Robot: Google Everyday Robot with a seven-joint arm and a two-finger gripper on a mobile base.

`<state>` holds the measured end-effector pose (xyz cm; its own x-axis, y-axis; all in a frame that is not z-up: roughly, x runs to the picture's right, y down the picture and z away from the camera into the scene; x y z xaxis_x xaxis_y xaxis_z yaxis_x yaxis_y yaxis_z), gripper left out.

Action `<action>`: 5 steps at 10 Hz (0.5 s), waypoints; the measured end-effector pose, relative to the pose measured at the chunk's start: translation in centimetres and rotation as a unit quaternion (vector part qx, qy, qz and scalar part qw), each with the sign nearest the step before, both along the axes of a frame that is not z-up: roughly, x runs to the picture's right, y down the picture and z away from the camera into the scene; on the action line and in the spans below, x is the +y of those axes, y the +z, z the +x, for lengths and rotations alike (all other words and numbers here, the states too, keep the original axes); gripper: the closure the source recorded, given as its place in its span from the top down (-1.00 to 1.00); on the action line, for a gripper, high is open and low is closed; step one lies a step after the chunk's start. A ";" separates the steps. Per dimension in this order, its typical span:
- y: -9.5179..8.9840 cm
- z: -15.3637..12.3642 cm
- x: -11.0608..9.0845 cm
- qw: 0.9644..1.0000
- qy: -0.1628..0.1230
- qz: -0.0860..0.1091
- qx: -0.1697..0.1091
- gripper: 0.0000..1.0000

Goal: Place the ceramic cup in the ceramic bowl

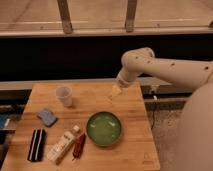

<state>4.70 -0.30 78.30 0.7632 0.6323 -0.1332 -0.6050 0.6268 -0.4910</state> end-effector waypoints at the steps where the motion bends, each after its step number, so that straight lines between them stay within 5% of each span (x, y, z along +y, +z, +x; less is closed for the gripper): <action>1: 0.4 -2.4 -0.7 1.000 -0.011 0.000 -0.013 0.60; 3: 0.9 -6.9 -1.6 0.999 -0.032 0.006 -0.035 0.60; 5: 0.9 -6.7 -1.8 0.999 -0.032 0.008 -0.033 0.60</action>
<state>-2.04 -2.07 79.22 0.8084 0.5843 -0.0718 -0.5308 0.6707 -0.5180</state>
